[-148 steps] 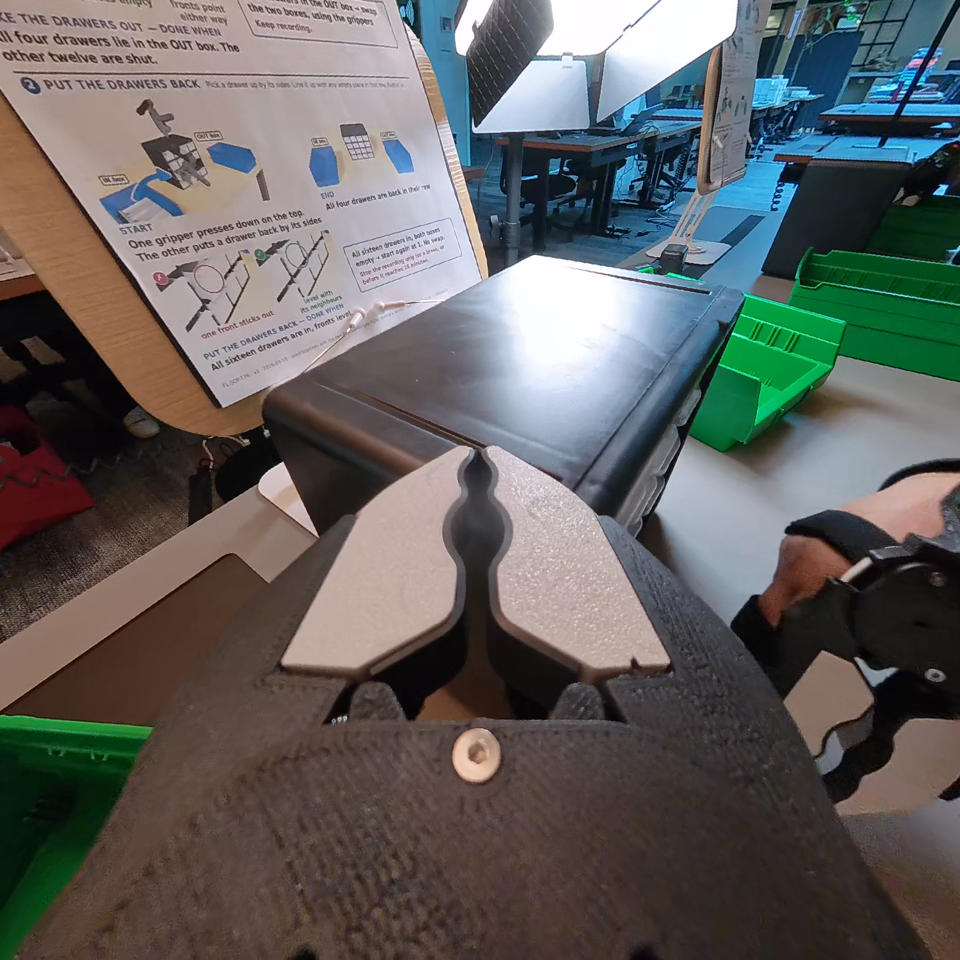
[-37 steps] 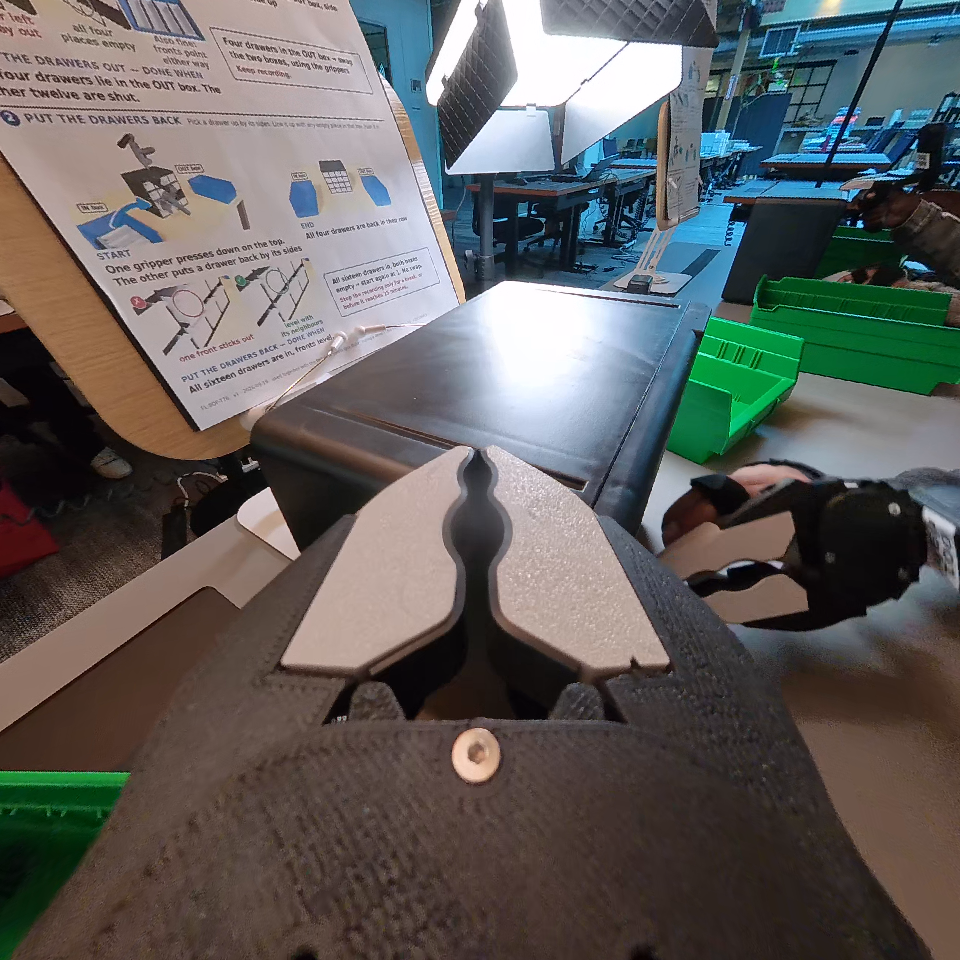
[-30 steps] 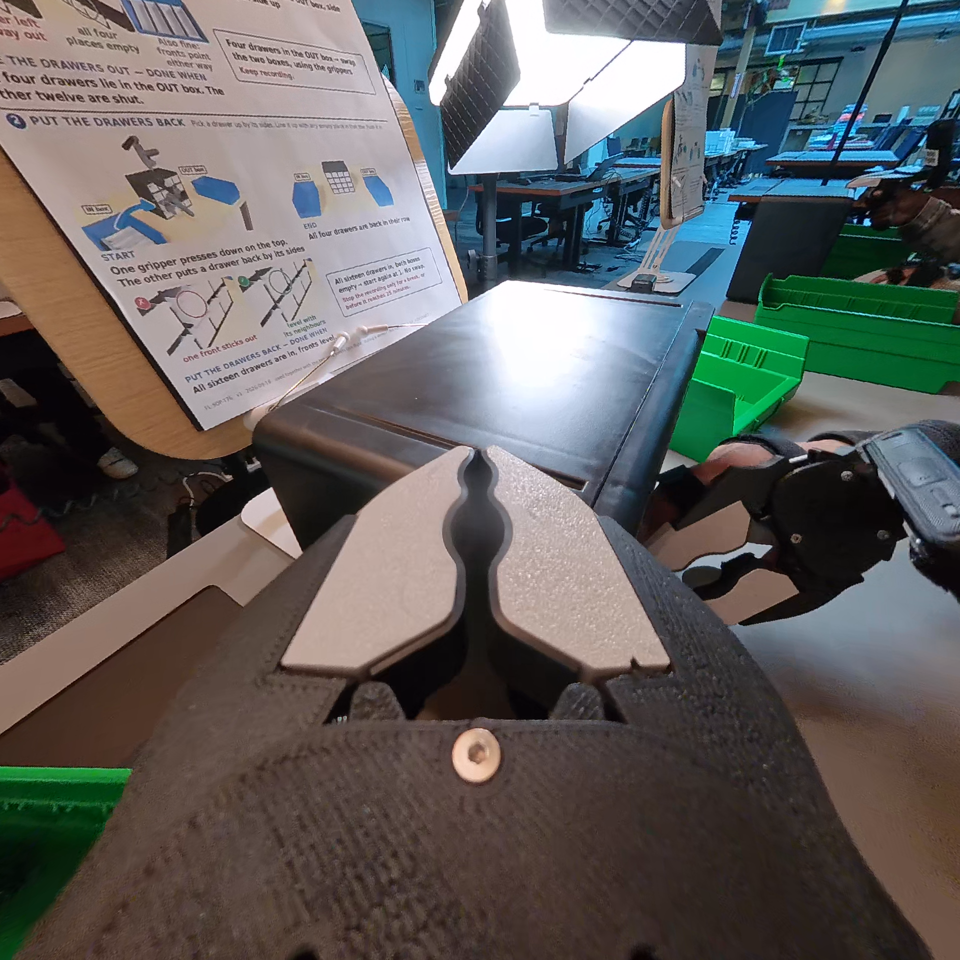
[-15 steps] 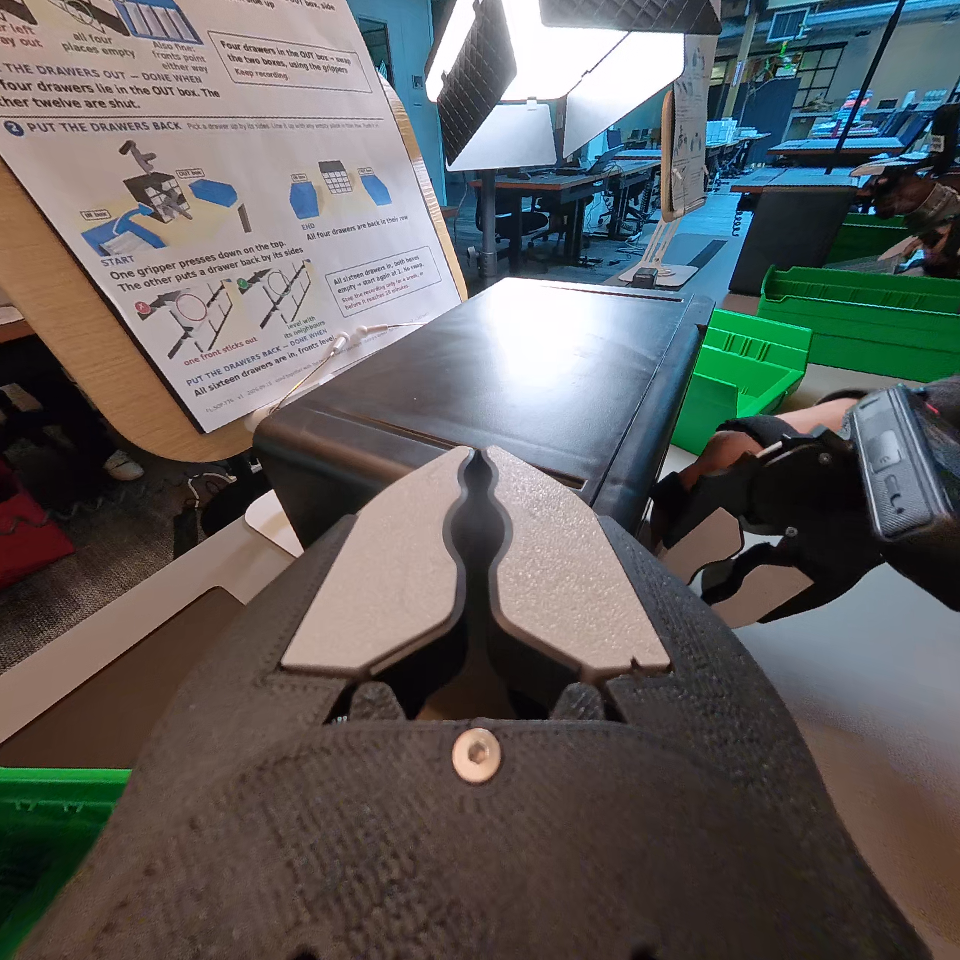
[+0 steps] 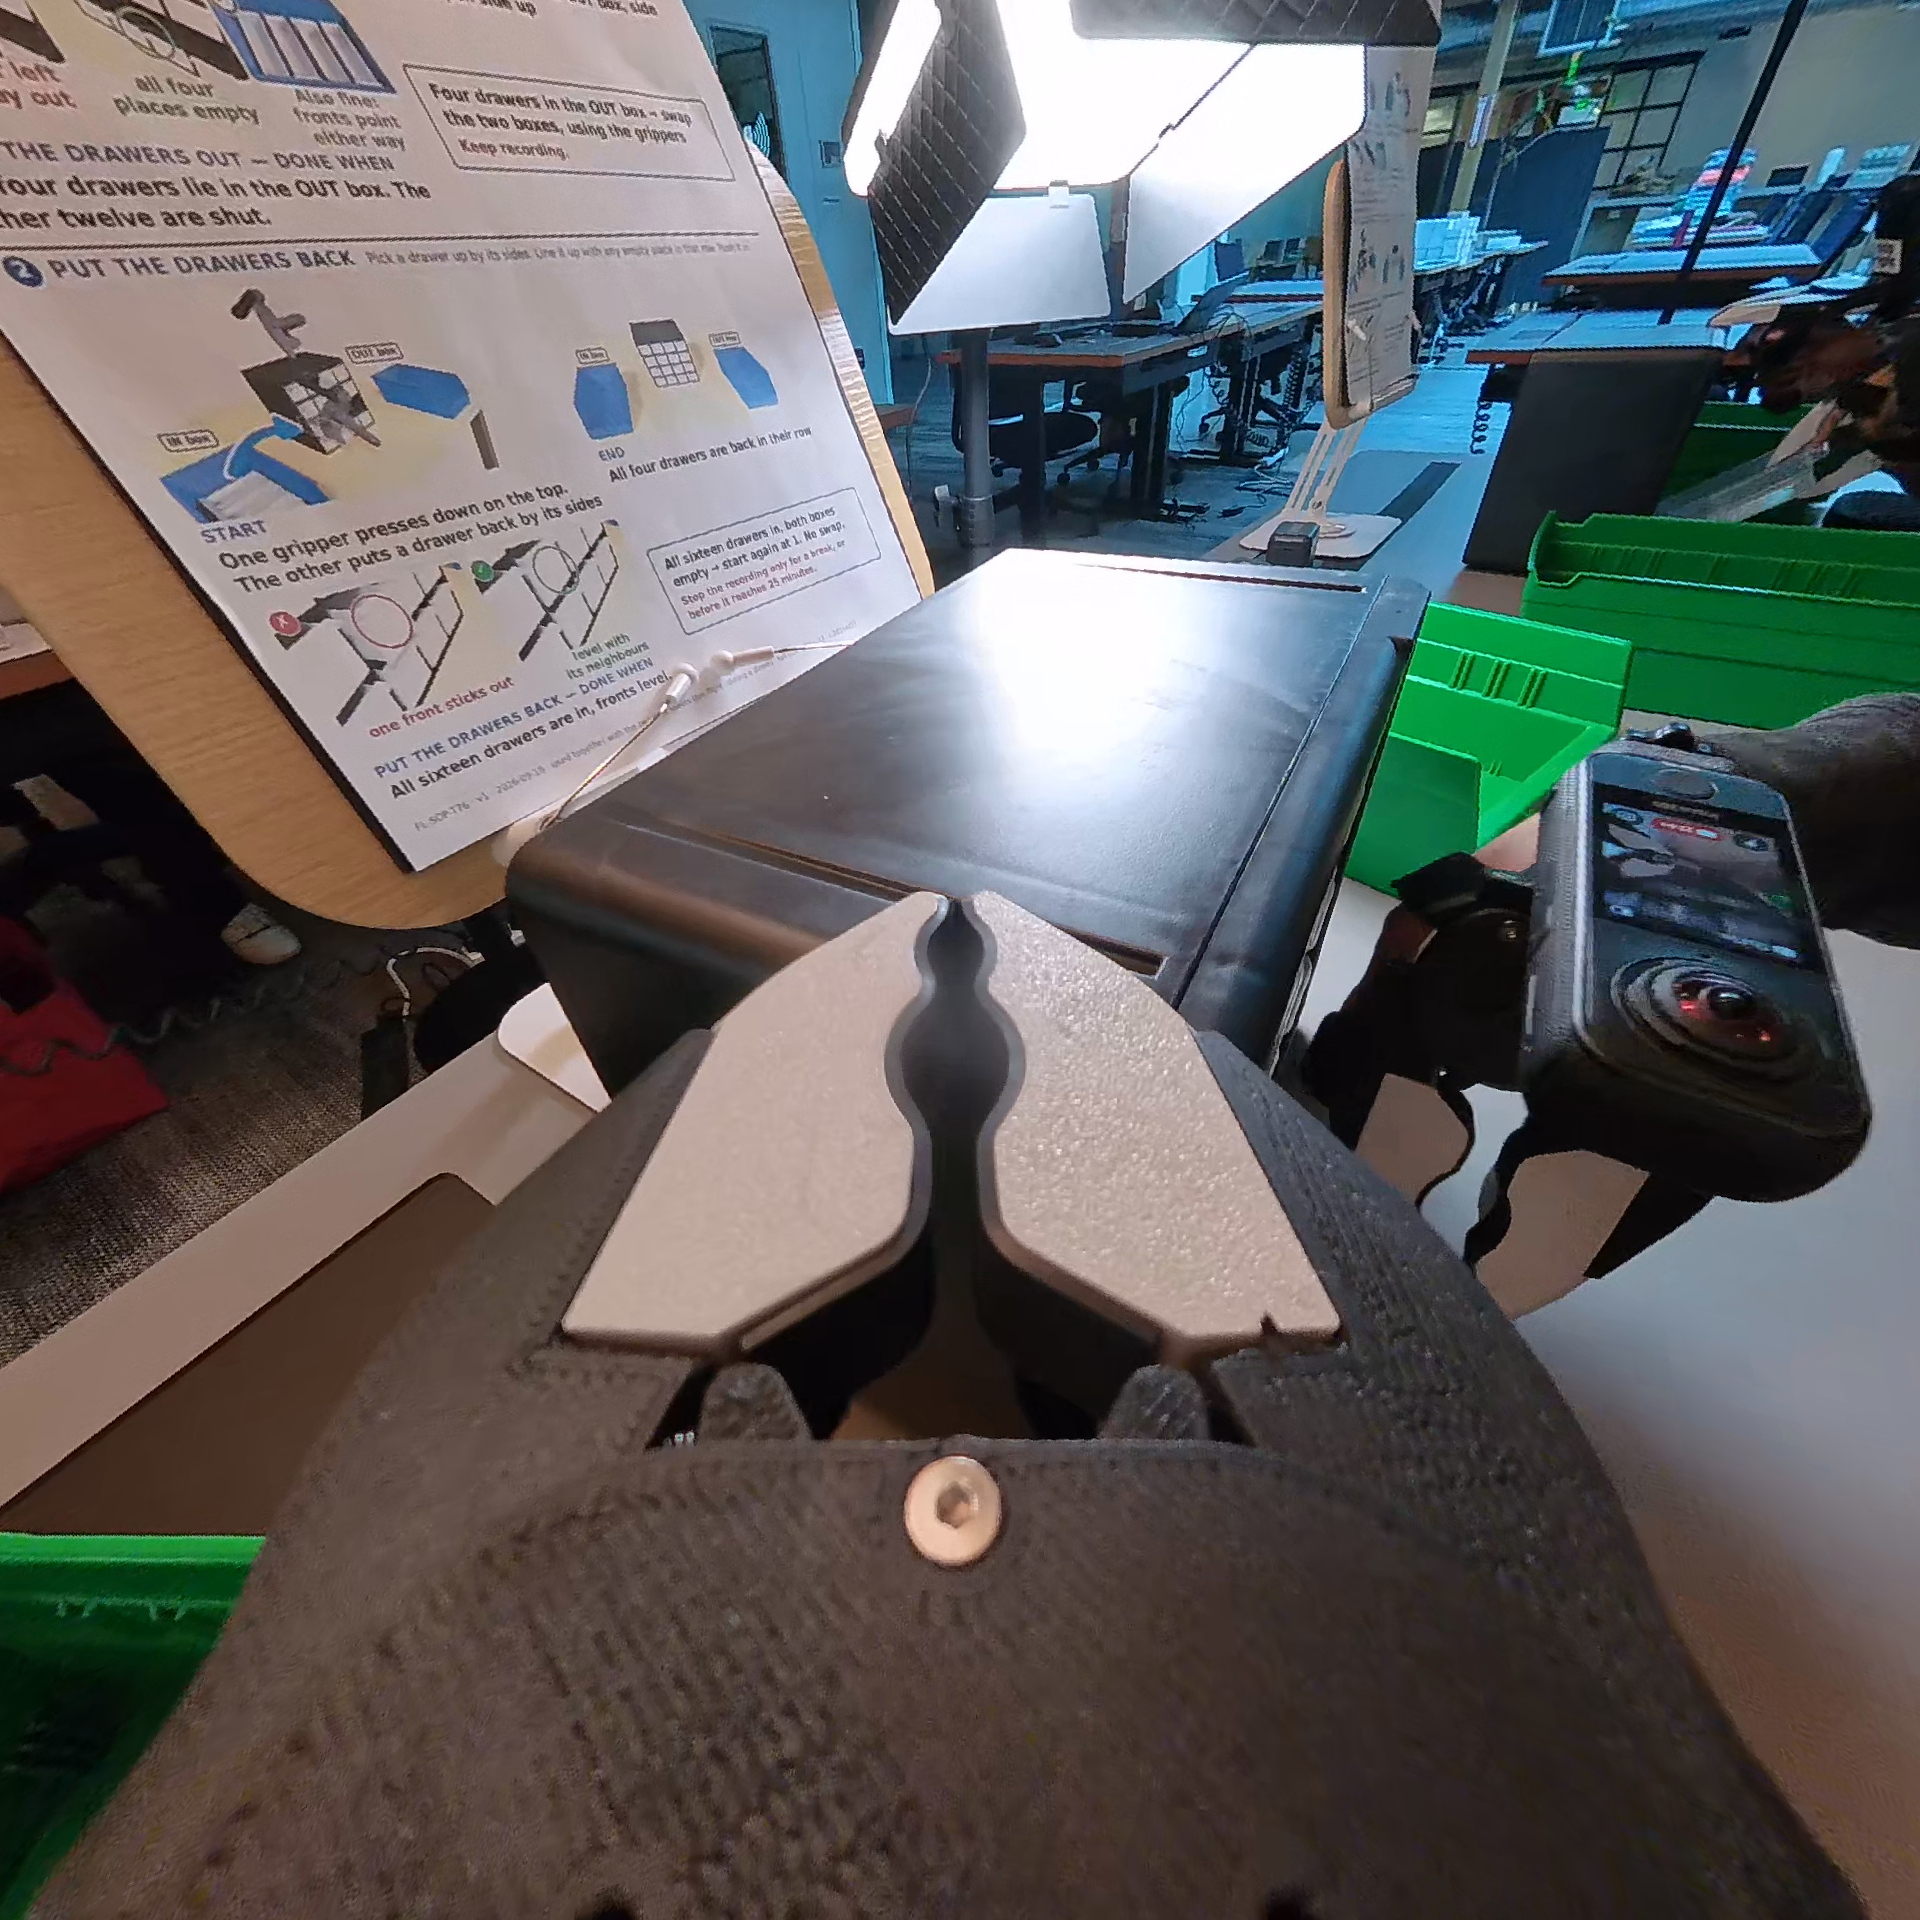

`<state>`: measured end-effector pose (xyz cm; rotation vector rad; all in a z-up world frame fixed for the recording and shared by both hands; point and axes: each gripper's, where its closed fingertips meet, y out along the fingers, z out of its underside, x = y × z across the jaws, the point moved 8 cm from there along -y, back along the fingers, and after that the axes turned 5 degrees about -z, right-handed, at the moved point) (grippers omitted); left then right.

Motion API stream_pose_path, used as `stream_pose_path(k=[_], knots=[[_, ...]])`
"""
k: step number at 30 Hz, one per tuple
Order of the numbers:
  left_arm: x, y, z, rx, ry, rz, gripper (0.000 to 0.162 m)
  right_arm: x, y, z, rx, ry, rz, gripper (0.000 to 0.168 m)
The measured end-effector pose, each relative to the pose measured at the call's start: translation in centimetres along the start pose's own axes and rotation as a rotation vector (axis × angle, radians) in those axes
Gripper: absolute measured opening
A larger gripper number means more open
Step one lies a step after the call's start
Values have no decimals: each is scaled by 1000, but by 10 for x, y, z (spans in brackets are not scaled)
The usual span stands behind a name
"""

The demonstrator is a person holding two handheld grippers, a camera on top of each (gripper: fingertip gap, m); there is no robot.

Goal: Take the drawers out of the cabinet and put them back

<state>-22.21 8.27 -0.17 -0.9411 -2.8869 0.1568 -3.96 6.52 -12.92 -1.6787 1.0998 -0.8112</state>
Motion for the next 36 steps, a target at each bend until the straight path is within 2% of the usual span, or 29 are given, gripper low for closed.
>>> stream_pose_path(k=[5,8,15,20,25,28,32,36], knots=[[0,0,0,0,0,2,0,23,3,1,-10,-49,59,14],[0,0,0,1,2,3,0,40,5,6,-2,-80,151,14],[-1,0,0,-2,-3,9,0,76,5,15,-44,-75,169,15],[-3,0,0,-2,0,19,0,71,-17,13,-69,-17,22,15],[-1,1,1,-11,-22,38,0,43,-53,0,-14,93,-384,14],[-1,1,1,-11,-19,37,0,23,-71,-8,-27,147,-534,14],[-2,0,0,-5,0,27,0,22,-82,-11,-58,125,-575,14],[-2,0,1,-8,-9,36,0,41,-83,-5,-113,85,-474,14]])
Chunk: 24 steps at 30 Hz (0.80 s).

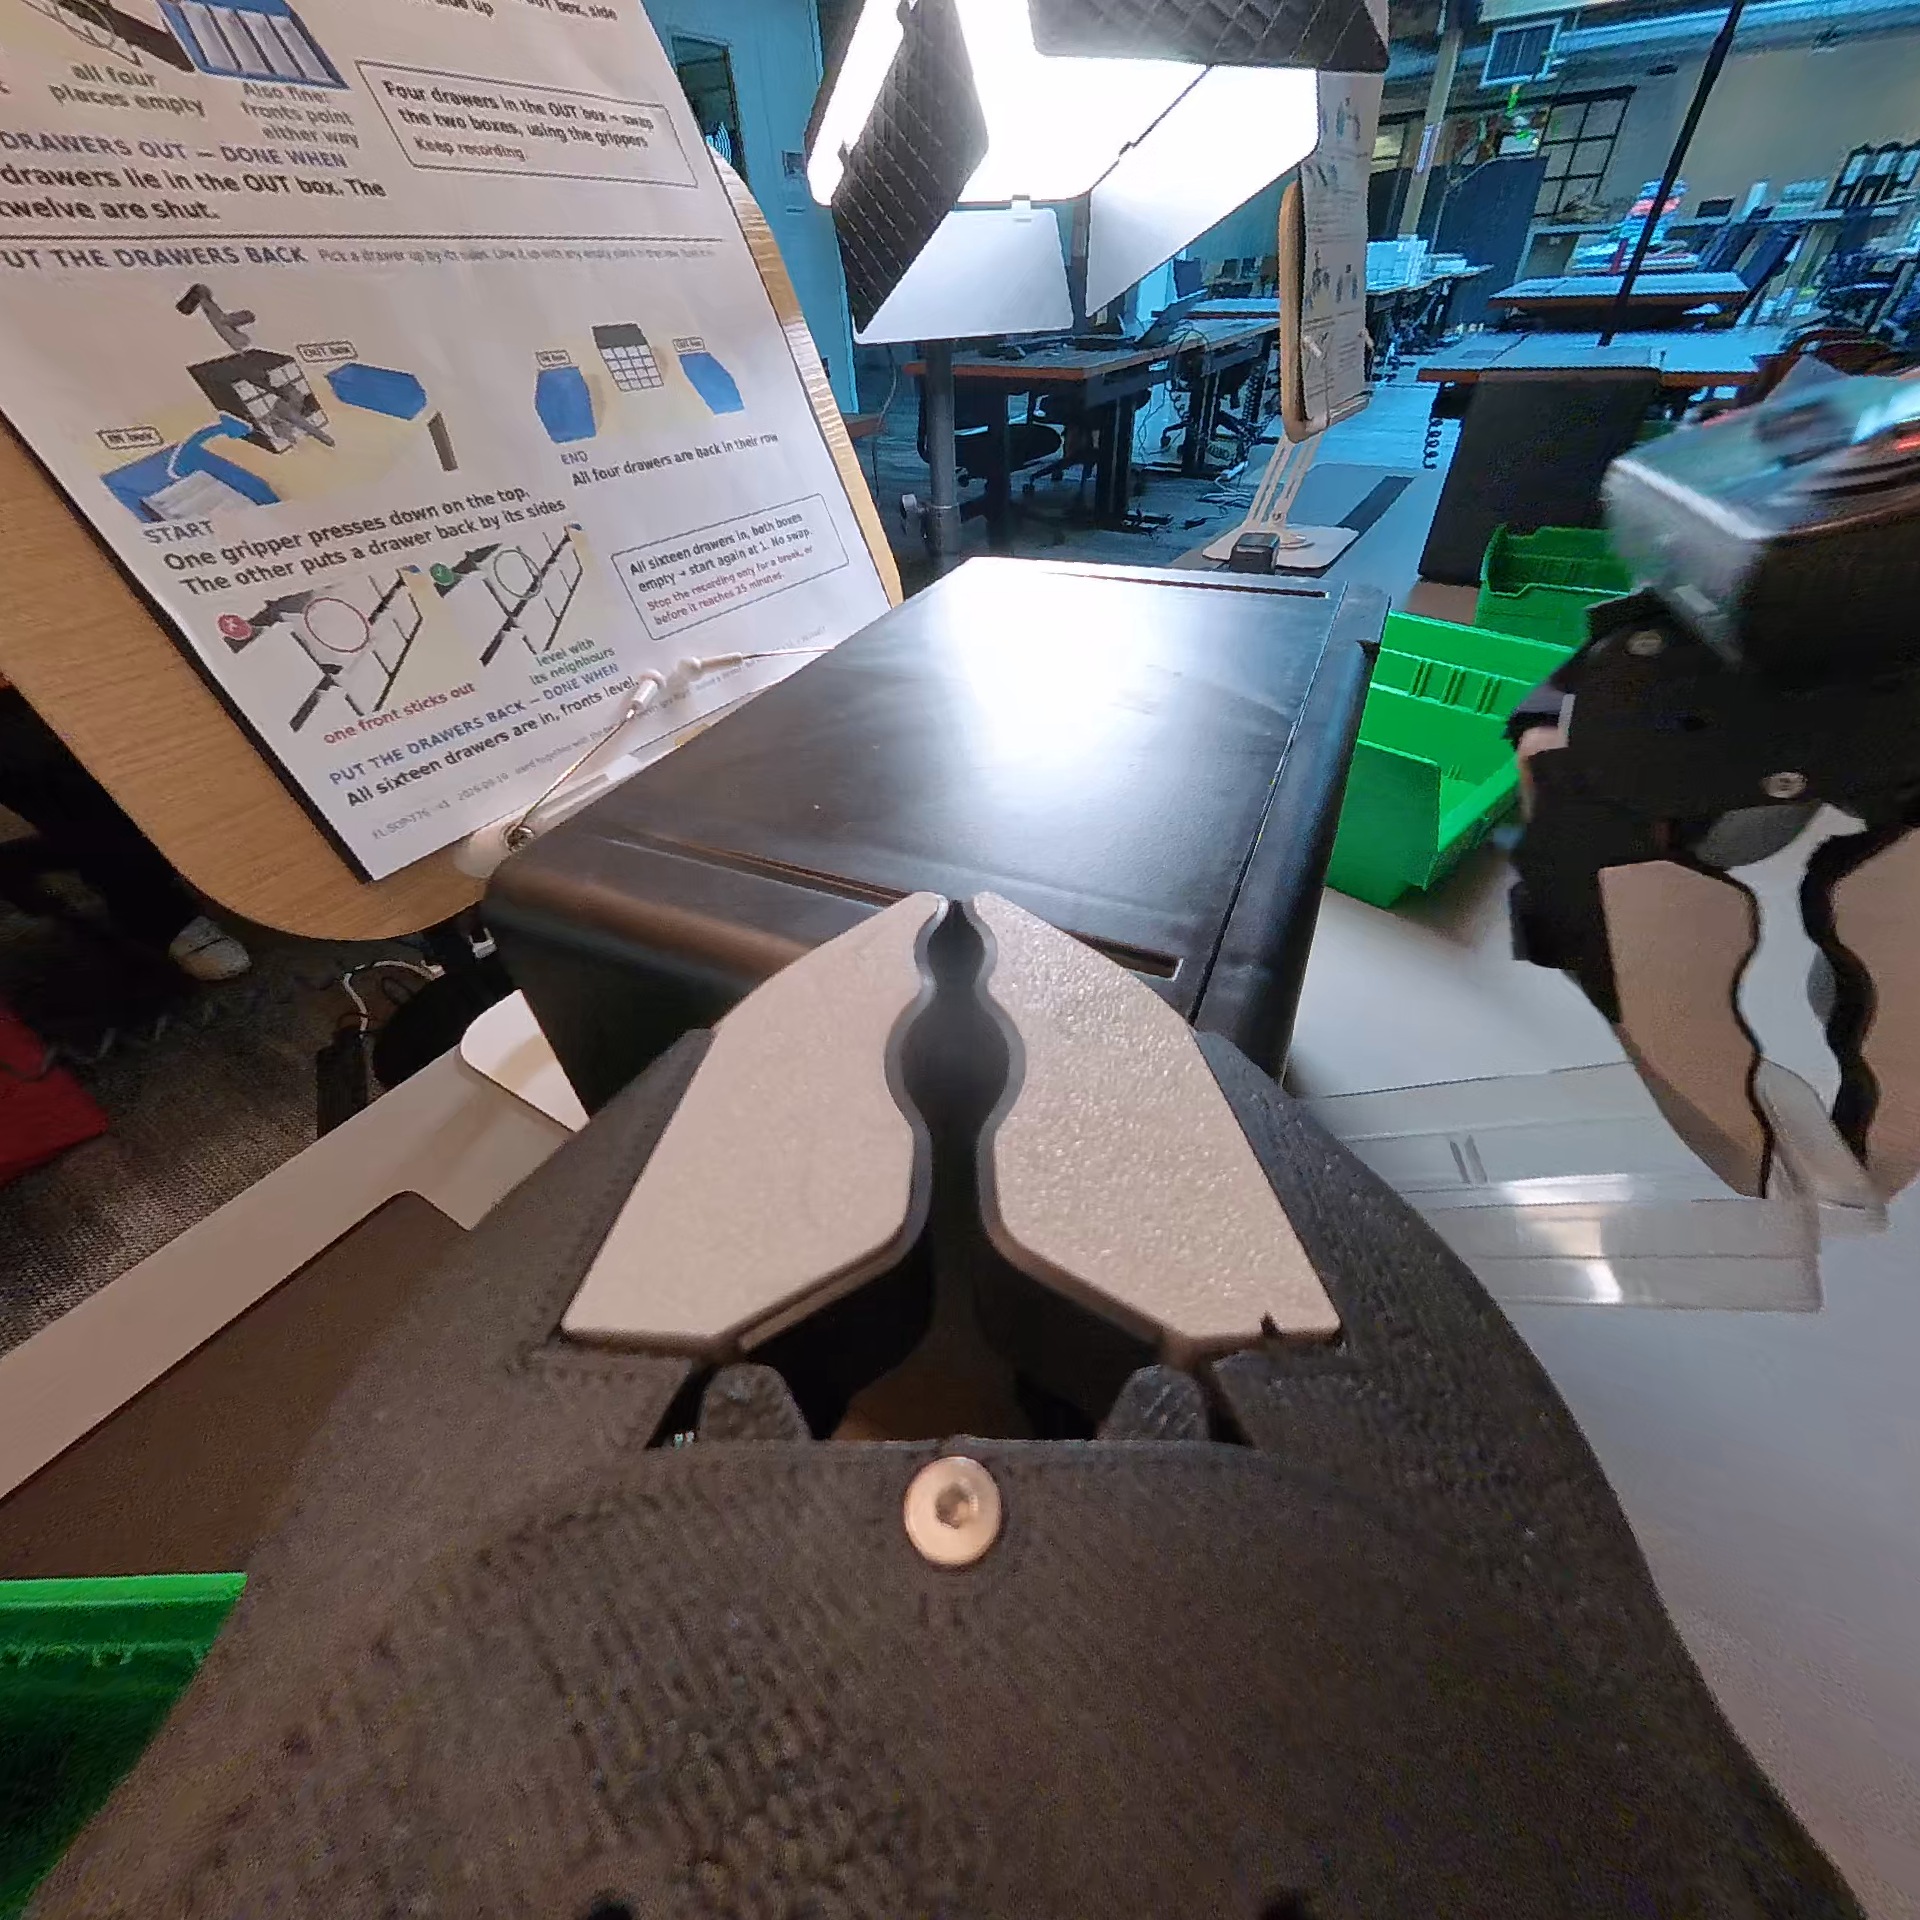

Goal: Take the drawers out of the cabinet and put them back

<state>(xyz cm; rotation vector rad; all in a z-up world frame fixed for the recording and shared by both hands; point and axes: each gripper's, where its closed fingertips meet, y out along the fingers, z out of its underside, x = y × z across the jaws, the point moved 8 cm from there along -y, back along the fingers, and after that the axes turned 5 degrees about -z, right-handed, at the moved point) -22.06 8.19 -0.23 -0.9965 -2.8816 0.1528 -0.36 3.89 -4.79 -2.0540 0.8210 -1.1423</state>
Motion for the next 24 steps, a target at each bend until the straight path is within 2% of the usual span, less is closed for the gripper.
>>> stream_pose_path(k=[8,13,18,24], knots=[[0,0,0,-3,-3,-2,0,63,28,29,-157,-90,275,14],[0,-1,0,-5,-5,-8,0,89,40,61,-226,-12,491,14],[-1,-1,0,-5,-5,-12,0,106,13,103,-307,129,709,14],[-1,-1,0,-3,-2,-16,0,100,-49,155,-355,390,925,14]])
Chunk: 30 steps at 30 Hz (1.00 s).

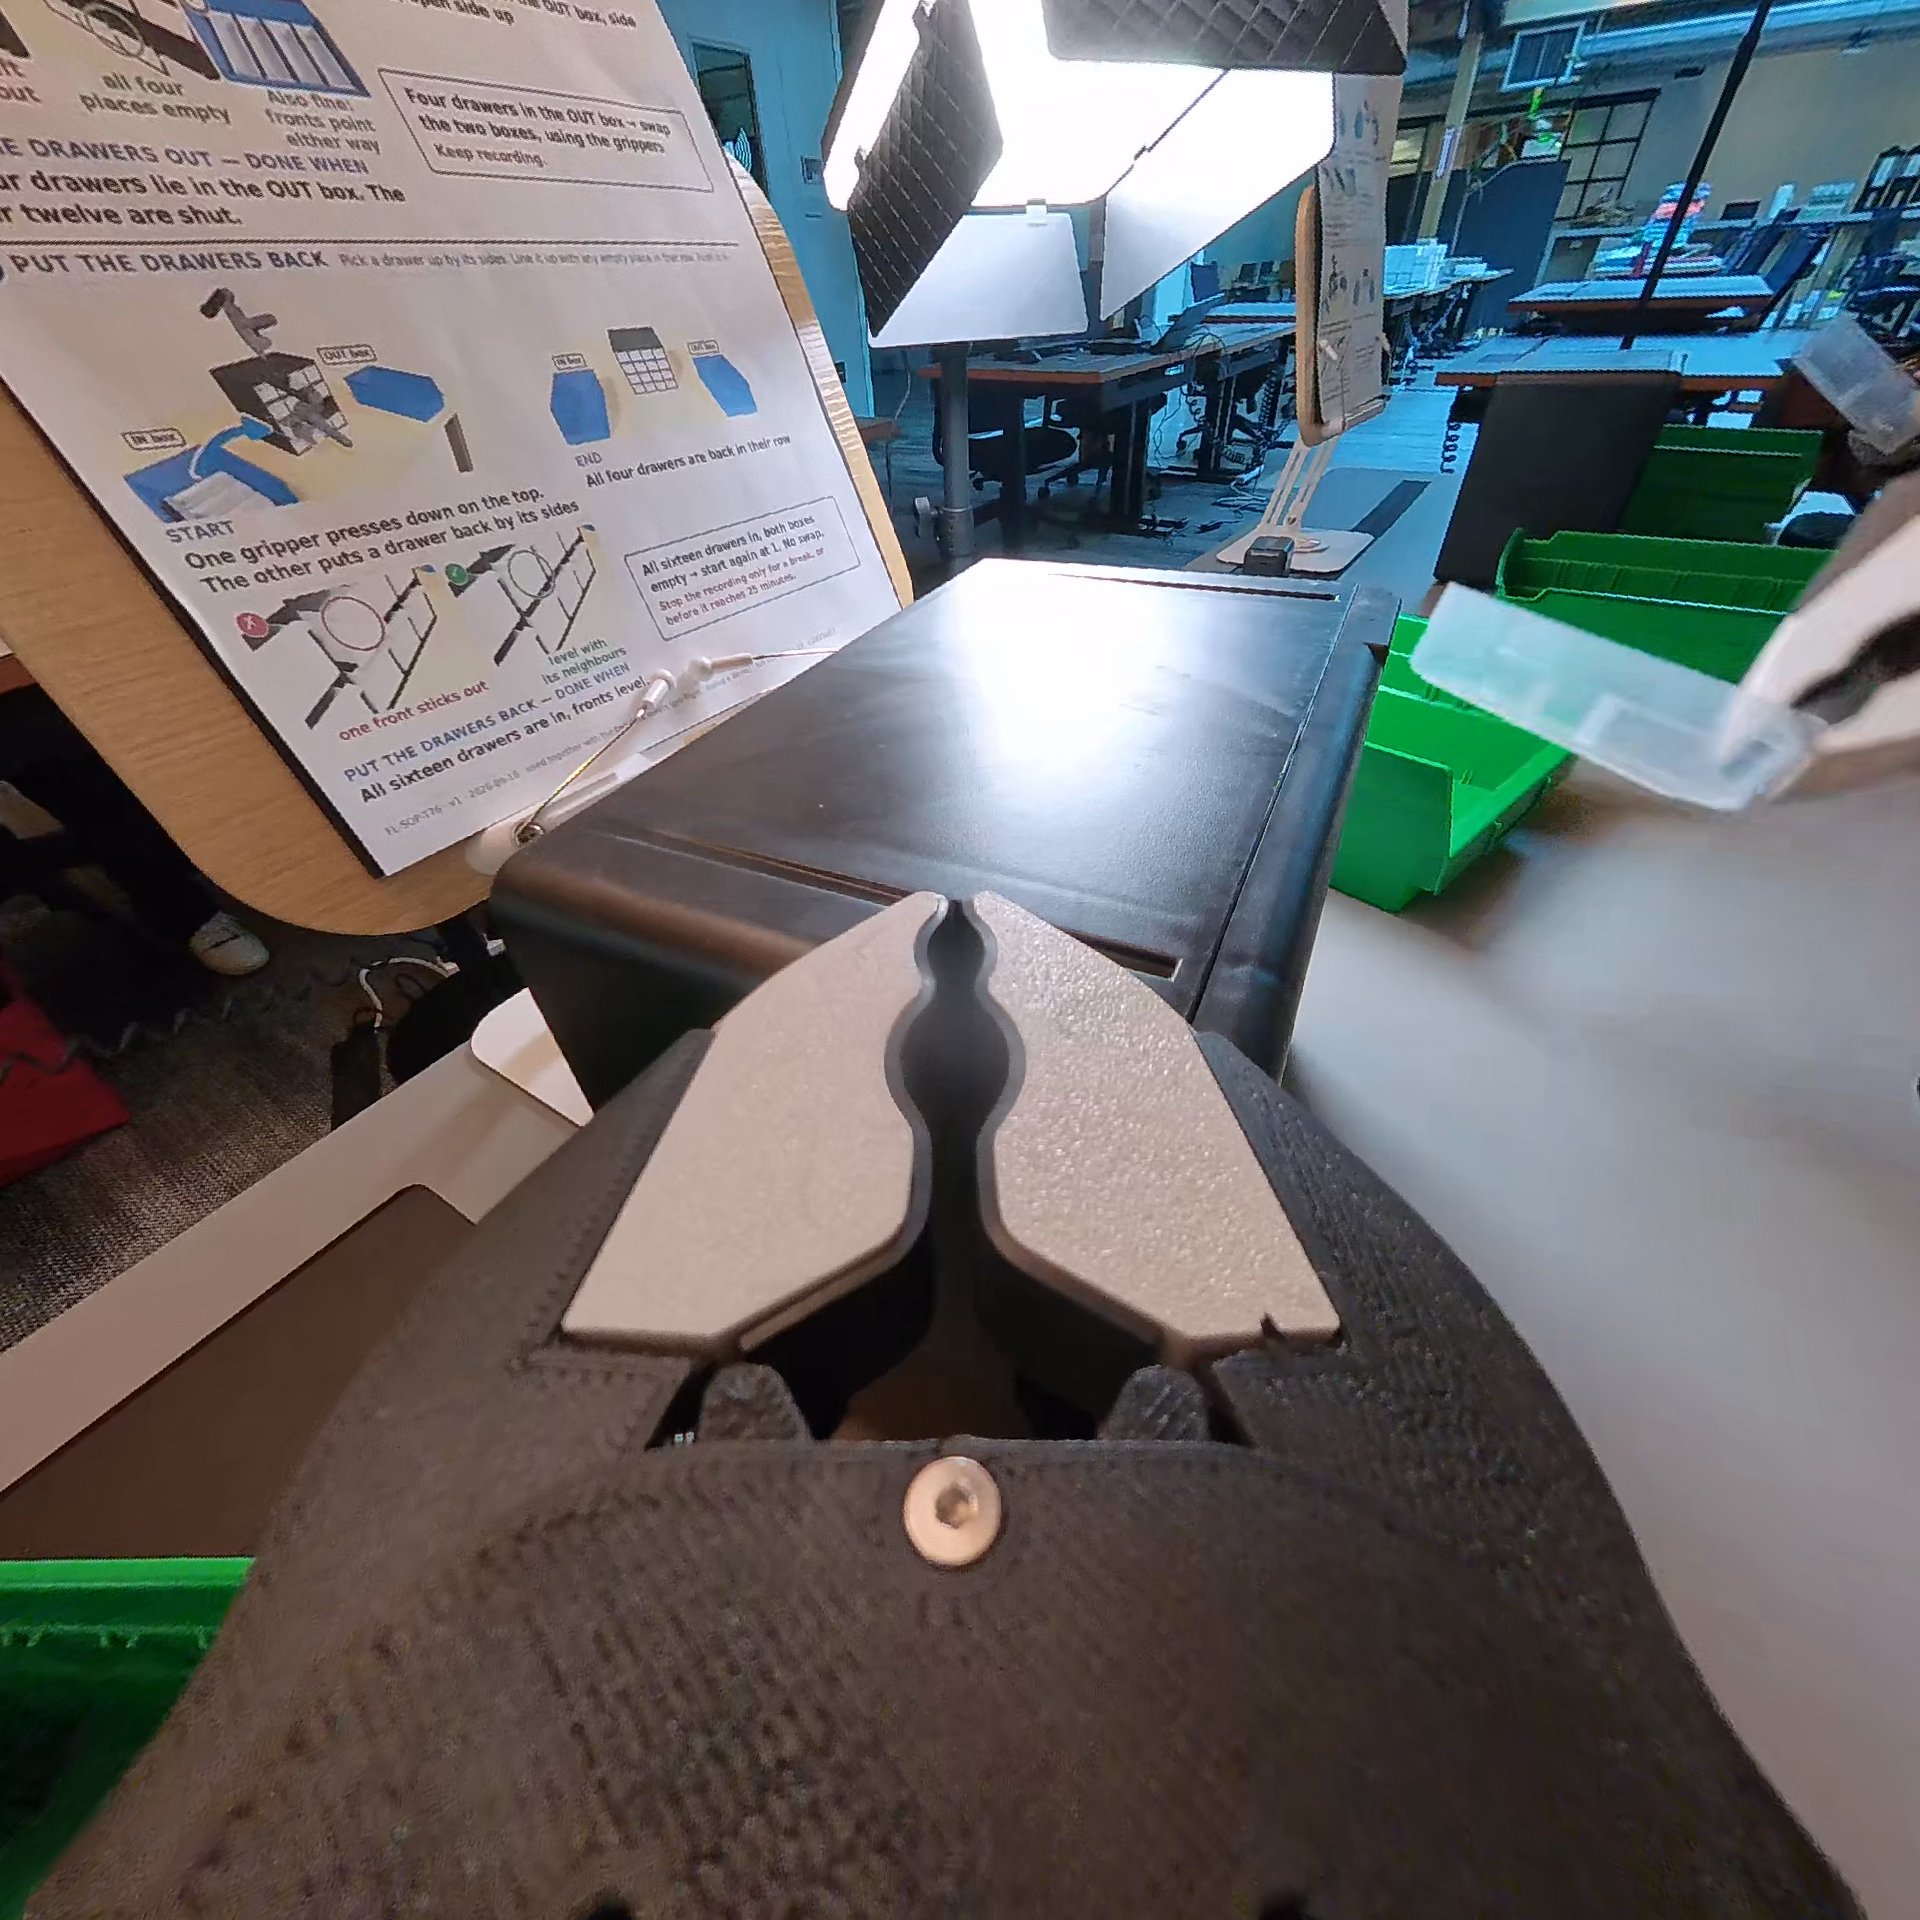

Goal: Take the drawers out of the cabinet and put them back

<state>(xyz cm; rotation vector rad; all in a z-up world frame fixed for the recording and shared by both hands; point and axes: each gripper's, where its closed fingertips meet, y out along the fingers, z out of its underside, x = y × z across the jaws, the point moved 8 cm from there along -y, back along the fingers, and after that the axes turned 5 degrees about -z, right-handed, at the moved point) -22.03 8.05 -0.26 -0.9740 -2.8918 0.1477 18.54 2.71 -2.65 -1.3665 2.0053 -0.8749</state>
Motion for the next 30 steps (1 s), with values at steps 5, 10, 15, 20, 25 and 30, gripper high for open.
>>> stream_pose_path(k=[5,10,15,20,25,30], knots=[[0,0,0,1,1,-1,0,-84,4,6,-19,331,170,14],[-1,0,0,3,5,-1,0,-165,40,25,46,606,291,14],[-1,0,0,3,1,7,0,-221,77,41,54,848,322,15],[-1,0,-1,15,18,-2,0,-254,105,55,86,982,334,14],[-3,0,-3,36,35,-16,0,-266,124,61,154,999,346,16],[-5,0,-7,98,8,-45,0,-269,124,56,166,963,311,23]])
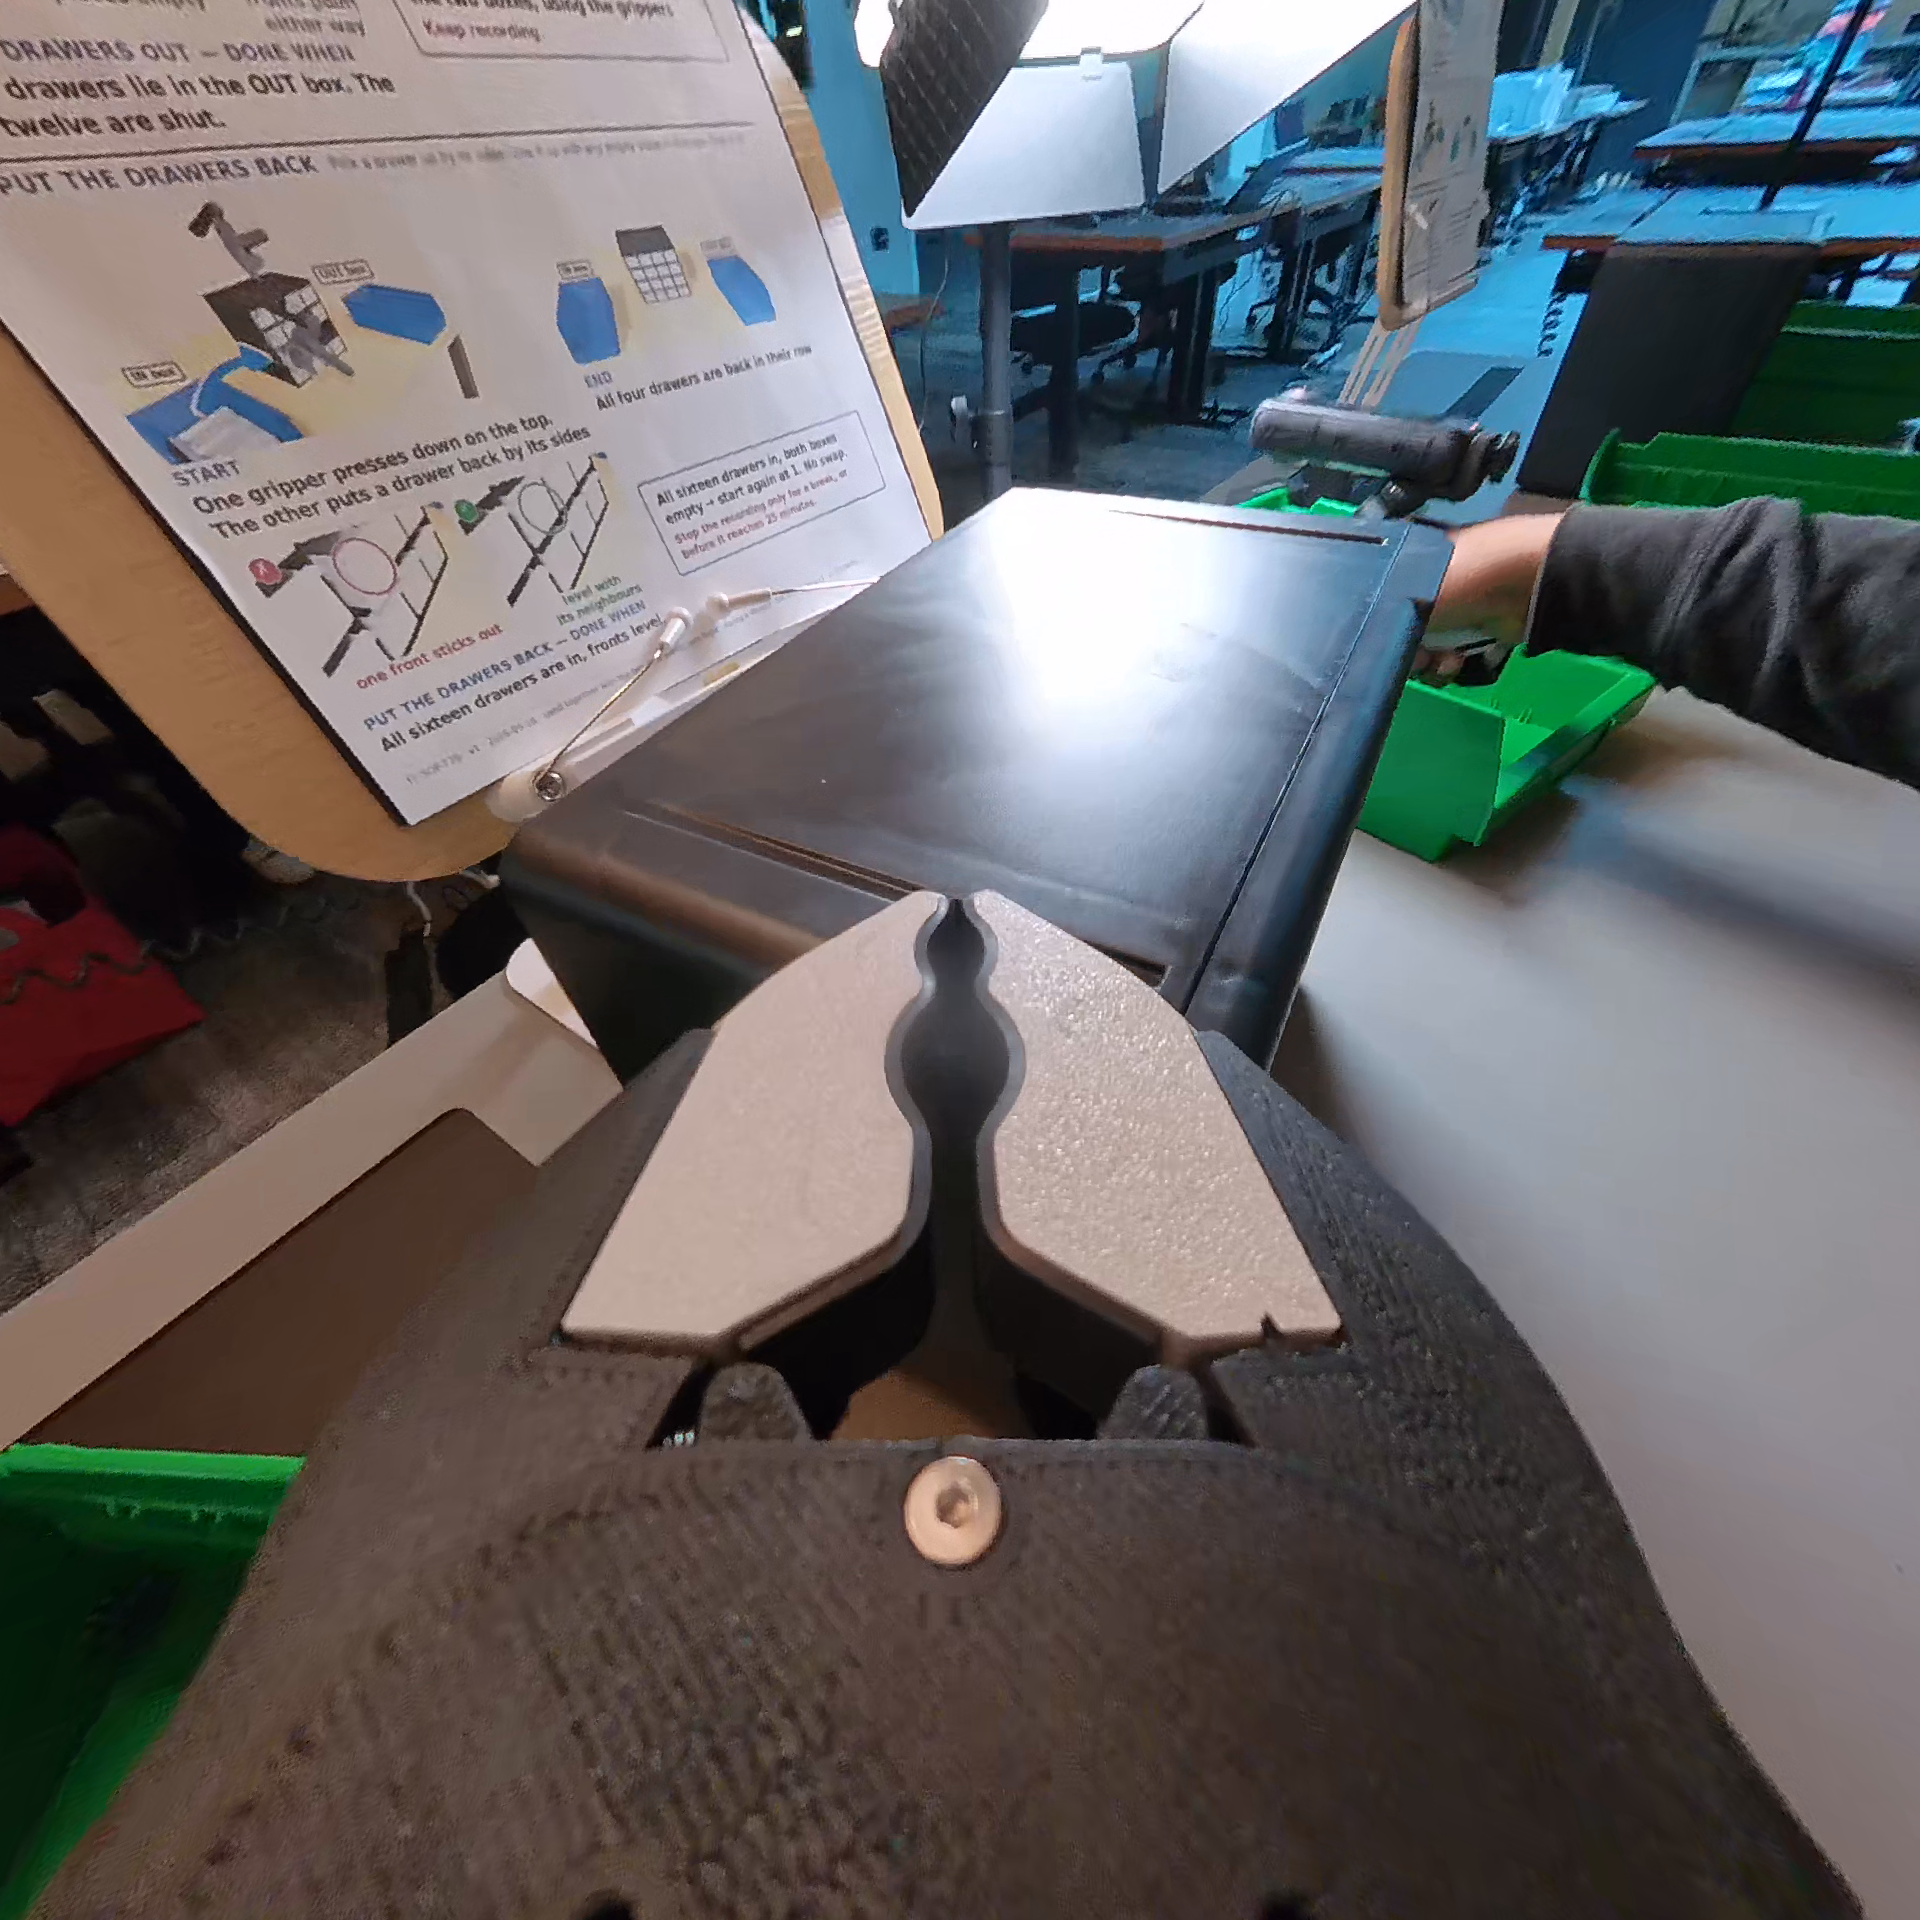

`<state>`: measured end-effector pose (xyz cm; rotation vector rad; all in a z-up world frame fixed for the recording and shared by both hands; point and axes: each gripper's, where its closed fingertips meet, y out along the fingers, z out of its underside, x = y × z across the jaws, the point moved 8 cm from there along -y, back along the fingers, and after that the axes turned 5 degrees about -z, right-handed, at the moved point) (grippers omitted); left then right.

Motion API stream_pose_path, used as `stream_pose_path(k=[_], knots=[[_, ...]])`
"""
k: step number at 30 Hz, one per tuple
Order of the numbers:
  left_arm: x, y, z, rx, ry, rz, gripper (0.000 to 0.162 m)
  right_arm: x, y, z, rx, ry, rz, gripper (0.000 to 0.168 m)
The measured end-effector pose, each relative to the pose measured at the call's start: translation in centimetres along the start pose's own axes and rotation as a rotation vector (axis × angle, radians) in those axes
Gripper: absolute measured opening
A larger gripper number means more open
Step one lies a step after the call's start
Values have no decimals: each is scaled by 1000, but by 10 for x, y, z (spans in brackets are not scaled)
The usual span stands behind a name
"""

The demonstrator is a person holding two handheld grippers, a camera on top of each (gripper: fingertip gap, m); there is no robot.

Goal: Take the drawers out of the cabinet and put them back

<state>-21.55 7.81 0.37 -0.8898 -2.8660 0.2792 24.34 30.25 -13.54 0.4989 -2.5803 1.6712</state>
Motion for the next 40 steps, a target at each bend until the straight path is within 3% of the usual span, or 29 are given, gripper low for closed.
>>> stream_pose_path(k=[4,8,11,14,16,19,23,32,38,40], knots=[[-2,0,-3,36,19,-32,1,6,-29,-7,-159,-86,17,26],[-3,0,-3,48,20,-47,1,47,-96,-9,-654,-318,0,30],[-4,0,-4,50,19,-54,1,100,-146,21,-964,-561,-47,29],[-4,0,-3,48,10,-54,1,154,-164,71,-1103,-817,-93,29],[-4,0,-3,46,6,-55,1,184,-154,106,-1110,-974,-101,30],[-4,0,-3,45,0,-57,1,217,-110,152,-1016,-1173,-128,30],[-4,0,-3,43,-3,-60,1,244,-47,184,-909,-1405,-8,30],[-4,0,-3,43,9,-61,1,264,0,176,-901,-1700,319,21],[-4,0,-3,42,12,-56,1,259,3,183,-926,-1723,352,0],[-4,0,-3,41,13,-56,1,255,-3,180,-935,-1683,354,0]])
